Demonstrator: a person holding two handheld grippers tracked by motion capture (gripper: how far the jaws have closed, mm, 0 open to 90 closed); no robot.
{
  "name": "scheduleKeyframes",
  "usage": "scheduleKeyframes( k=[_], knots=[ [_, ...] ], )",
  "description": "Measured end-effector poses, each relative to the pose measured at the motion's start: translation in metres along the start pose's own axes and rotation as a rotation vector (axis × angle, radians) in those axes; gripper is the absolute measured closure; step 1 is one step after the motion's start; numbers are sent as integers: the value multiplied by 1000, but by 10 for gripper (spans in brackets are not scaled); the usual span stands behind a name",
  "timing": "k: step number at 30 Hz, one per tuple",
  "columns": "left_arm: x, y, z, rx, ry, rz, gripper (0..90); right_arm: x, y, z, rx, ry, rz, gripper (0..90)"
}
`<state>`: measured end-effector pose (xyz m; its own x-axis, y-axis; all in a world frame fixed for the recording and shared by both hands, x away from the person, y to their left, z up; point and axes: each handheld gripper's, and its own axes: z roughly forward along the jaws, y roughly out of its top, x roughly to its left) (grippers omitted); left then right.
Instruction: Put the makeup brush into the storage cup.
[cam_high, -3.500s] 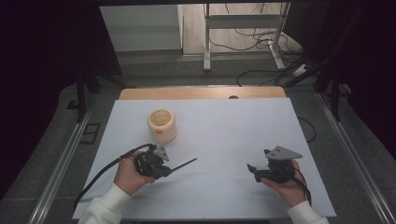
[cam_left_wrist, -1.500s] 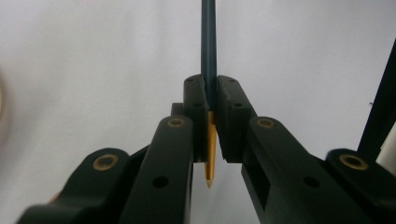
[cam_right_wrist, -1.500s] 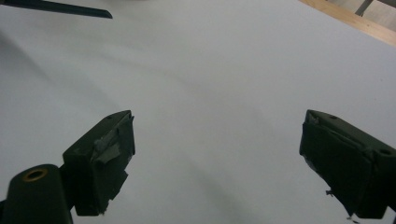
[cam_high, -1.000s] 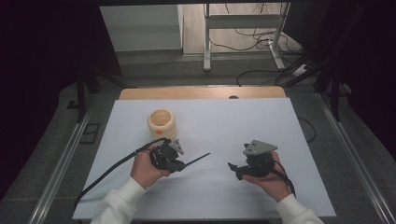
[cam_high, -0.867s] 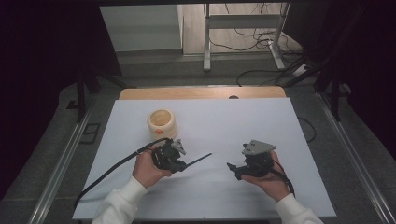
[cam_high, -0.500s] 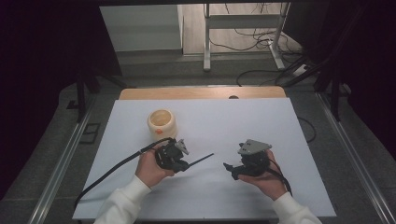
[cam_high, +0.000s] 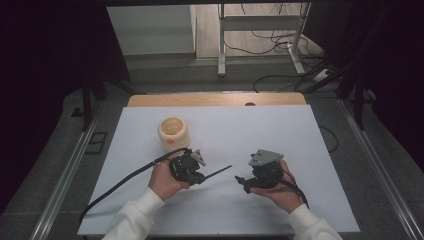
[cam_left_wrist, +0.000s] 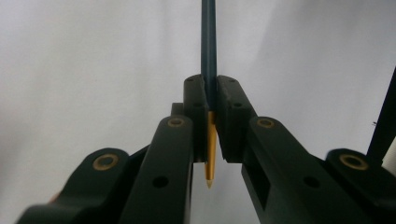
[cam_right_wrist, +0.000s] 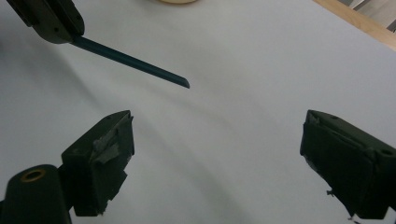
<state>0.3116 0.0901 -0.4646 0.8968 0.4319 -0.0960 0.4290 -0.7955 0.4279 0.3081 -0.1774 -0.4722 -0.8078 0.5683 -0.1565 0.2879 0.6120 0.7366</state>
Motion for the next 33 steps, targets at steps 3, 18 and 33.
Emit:
scheduleKeyframes(
  k=[3,18,33],
  knots=[
    [0,1,0,4,0,4,837,1,1,1,2,1,-5,107],
    [-1,5,3,2,-1,8,837,7,16,11,17,13,-69,110],
    [-1,7,5,1,-6,12,837,17,26,31,49,32,-145,143]
  ],
)
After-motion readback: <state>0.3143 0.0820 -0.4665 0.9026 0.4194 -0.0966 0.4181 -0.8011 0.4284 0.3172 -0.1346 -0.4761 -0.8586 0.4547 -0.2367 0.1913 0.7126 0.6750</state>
